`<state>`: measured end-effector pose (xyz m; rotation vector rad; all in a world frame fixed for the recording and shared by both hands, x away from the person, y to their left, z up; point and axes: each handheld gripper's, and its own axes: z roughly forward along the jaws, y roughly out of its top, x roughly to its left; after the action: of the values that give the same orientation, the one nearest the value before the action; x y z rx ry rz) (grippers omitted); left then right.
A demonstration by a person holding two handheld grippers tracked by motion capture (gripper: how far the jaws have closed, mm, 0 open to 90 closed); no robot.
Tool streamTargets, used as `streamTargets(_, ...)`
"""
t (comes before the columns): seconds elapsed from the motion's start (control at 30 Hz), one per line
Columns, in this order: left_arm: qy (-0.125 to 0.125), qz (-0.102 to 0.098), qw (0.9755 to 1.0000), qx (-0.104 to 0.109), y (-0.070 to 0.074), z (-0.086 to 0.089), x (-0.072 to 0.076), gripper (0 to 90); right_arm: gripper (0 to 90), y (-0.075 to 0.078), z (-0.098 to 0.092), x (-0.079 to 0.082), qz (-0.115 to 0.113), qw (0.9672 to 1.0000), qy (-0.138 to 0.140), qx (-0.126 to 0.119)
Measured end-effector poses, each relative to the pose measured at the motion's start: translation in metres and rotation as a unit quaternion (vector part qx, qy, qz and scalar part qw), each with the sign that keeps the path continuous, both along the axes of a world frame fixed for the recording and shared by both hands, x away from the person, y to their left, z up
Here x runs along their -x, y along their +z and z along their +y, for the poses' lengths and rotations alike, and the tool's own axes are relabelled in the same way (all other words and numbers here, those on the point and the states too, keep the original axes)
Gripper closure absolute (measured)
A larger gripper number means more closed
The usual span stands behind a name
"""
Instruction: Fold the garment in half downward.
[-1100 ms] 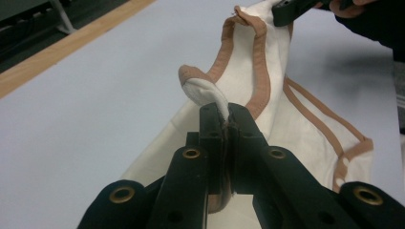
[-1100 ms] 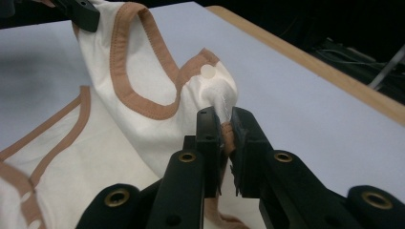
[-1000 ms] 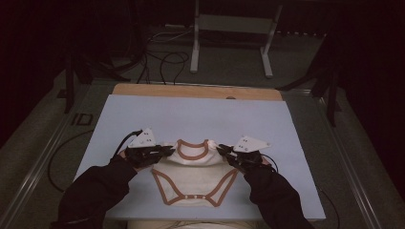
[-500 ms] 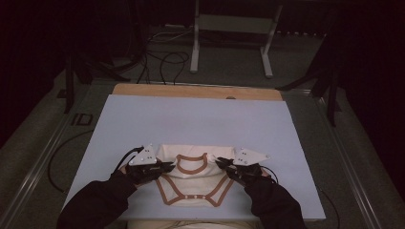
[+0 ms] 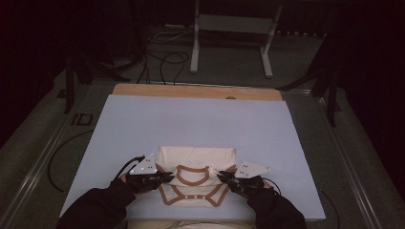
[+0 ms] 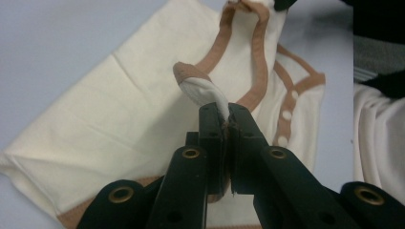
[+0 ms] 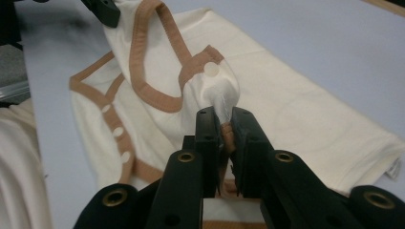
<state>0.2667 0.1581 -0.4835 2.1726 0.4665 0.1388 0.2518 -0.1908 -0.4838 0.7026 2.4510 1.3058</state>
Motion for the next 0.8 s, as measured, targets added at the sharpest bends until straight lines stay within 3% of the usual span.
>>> streamTargets(0.13, -0.016, 0.005, 0.9999, 0.003, -0.004, 0.001, 0.005, 86.6, 81.9, -0.004, 0.000, 0.007, 0.008, 0.9999, 0.008, -0.001)
streamTargets(0.27, -0.034, 0.022, 0.9992, 0.008, -0.009, 0.002, 0.008, 82.9, 77.9, -0.007, 0.001, 0.010, 0.024, 0.9996, 0.017, -0.003)
streamTargets(0.3, -0.048, 0.033, 0.9983, 0.011, -0.011, 0.003, 0.010, 78.5, 73.3, -0.008, 0.001, 0.012, 0.029, 0.9994, 0.020, -0.004)
streamTargets(0.33, -0.048, 0.033, 0.9983, 0.011, -0.011, 0.003, 0.010, 77.3, 73.3, -0.008, 0.001, 0.012, 0.029, 0.9994, 0.020, -0.004)
streamTargets(0.37, -0.059, 0.032, 0.9977, 0.008, -0.012, 0.004, 0.013, 72.6, 66.2, -0.009, 0.001, 0.013, 0.037, 0.9990, 0.024, -0.007)
streamTargets(0.57, -0.084, 0.042, 0.9956, 0.000, -0.014, 0.005, 0.021, 66.7, 53.5, -0.009, 0.002, 0.018, 0.049, 0.9980, 0.037, -0.008)
streamTargets(0.6, -0.084, 0.042, 0.9956, 0.000, -0.014, 0.005, 0.021, 64.1, 53.5, -0.009, 0.002, 0.018, 0.049, 0.9980, 0.037, -0.008)
streamTargets(0.67, -0.091, 0.037, 0.9952, -0.006, -0.013, 0.005, 0.026, 59.1, 45.0, -0.007, 0.001, 0.018, 0.049, 0.9980, 0.038, -0.011)
streamTargets(0.8, -0.082, 0.034, 0.9961, -0.003, -0.009, 0.009, 0.028, 51.3, 35.3, -0.002, 0.000, 0.018, 0.052, 0.9977, 0.035, -0.028)
